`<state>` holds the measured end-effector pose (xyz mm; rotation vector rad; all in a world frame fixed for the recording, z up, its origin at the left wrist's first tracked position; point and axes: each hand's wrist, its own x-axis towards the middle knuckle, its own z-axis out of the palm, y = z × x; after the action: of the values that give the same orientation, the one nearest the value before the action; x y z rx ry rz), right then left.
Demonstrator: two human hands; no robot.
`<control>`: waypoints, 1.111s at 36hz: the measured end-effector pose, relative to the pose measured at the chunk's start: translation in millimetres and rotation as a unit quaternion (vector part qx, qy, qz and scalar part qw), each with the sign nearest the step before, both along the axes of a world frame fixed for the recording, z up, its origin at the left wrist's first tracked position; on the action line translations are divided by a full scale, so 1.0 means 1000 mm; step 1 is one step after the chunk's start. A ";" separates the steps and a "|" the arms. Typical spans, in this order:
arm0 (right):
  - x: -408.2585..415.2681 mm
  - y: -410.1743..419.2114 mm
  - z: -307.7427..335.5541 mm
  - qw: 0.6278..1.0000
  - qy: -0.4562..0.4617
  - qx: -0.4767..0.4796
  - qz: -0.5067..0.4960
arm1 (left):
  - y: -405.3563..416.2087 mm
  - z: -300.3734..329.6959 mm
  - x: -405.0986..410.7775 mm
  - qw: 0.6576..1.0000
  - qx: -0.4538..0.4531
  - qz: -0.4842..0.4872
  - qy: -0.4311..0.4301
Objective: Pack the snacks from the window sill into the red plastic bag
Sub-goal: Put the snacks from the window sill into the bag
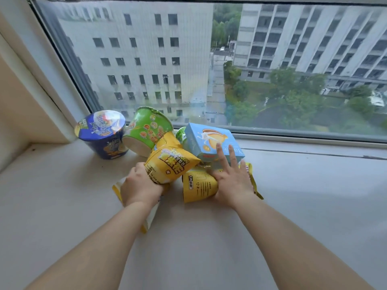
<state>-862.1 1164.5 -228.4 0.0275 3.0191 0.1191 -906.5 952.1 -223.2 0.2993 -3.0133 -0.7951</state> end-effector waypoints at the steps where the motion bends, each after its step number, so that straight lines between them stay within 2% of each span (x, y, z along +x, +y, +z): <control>1: -0.006 0.000 -0.001 1.000 0.000 0.007 -0.007 | 0.000 -0.002 -0.002 1.000 -0.001 -0.002 0.006; 10: -0.040 0.002 -0.010 0.998 0.033 0.048 -0.027 | 0.003 -0.008 -0.012 0.999 -0.006 -0.016 0.038; 16: -0.052 0.008 -0.021 0.980 0.190 0.063 -0.018 | 0.005 -0.007 -0.011 0.999 -0.027 -0.033 0.025; 18: -0.053 0.010 -0.018 0.976 0.208 0.061 -0.010 | 0.006 -0.008 -0.010 0.998 -0.036 -0.040 0.021; 25: -0.030 0.016 0.009 0.987 0.161 -0.011 -0.016 | -0.004 -0.005 -0.003 0.996 -0.069 -0.061 -0.004; 30: 0.018 0.015 0.031 0.985 0.167 -0.033 -0.034 | -0.016 0.005 0.030 0.994 -0.062 -0.067 -0.054; 37: 0.111 -0.012 0.054 0.986 0.134 -0.077 -0.063 | -0.049 0.057 0.097 0.988 -0.034 -0.047 -0.141; 40: 0.141 -0.031 0.081 0.981 0.145 -0.105 -0.069 | -0.062 0.085 0.126 0.989 -0.019 -0.035 -0.145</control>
<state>-720.7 1133.5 -147.4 0.2556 3.2870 -0.2382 -780.1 890.5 -137.7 0.3361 -3.3237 -0.7573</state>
